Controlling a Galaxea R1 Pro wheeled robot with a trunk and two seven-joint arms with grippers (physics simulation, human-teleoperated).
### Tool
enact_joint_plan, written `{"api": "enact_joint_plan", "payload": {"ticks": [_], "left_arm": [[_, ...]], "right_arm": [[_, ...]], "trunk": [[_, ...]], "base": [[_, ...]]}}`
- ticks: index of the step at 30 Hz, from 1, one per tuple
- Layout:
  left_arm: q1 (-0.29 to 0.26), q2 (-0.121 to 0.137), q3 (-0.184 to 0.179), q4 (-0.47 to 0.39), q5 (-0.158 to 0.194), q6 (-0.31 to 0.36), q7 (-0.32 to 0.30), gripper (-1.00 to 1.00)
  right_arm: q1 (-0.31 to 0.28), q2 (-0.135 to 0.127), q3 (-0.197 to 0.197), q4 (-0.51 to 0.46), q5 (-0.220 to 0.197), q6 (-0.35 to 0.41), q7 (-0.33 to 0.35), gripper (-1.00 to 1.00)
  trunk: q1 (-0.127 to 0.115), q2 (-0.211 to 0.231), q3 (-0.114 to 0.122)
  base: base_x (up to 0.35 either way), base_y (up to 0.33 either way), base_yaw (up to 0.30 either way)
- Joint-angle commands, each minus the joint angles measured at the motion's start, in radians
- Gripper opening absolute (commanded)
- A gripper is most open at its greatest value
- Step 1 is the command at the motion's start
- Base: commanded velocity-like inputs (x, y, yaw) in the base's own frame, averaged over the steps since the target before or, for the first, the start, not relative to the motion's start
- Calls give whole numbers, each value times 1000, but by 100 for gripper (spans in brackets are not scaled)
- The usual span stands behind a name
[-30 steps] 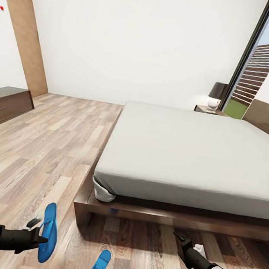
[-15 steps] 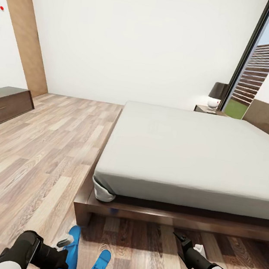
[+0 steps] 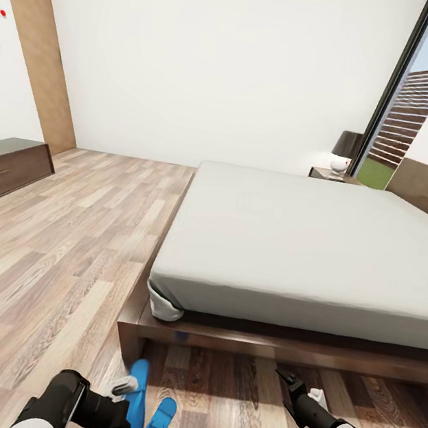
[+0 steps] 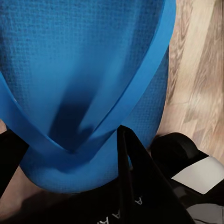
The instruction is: In the bedroom, move the book from the bed onto either nightstand, and place the two sandals side by side next to the bed.
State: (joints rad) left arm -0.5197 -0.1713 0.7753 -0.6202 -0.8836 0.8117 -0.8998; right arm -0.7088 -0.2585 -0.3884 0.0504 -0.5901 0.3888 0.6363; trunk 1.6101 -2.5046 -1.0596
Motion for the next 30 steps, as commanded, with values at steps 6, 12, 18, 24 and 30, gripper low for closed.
{"api": "enact_joint_plan", "payload": {"ticks": [6, 12, 18, 24, 30], "left_arm": [[-3, -3, 7, 0, -11, -7, -10, -100], [-3, -3, 6, 0, -11, -8, -10, -100], [-3, -3, 4, 0, -12, -10, -10, -100], [-3, -3, -12, 0, -12, -11, -9, -100], [-3, -3, -16, 0, -12, -11, -9, -100]], "right_arm": [[-1, 0, 4, 2, -12, 3, 5, 100], [-1, 1, 2, 2, -16, 1, 5, 100], [-1, 1, 2, 2, -15, 3, 5, 100], [-1, 1, 3, 2, -15, 5, 5, 100], [-1, 1, 2, 2, -12, 6, 5, 100]], "trunk": [[0, 0, -1], [0, 0, -1], [0, 0, -1], [0, 0, -1], [0, 0, -1]], "base": [[0, 0, 0], [0, 0, 0], [0, 0, 0], [0, 0, 0], [0, 0, -41]]}}
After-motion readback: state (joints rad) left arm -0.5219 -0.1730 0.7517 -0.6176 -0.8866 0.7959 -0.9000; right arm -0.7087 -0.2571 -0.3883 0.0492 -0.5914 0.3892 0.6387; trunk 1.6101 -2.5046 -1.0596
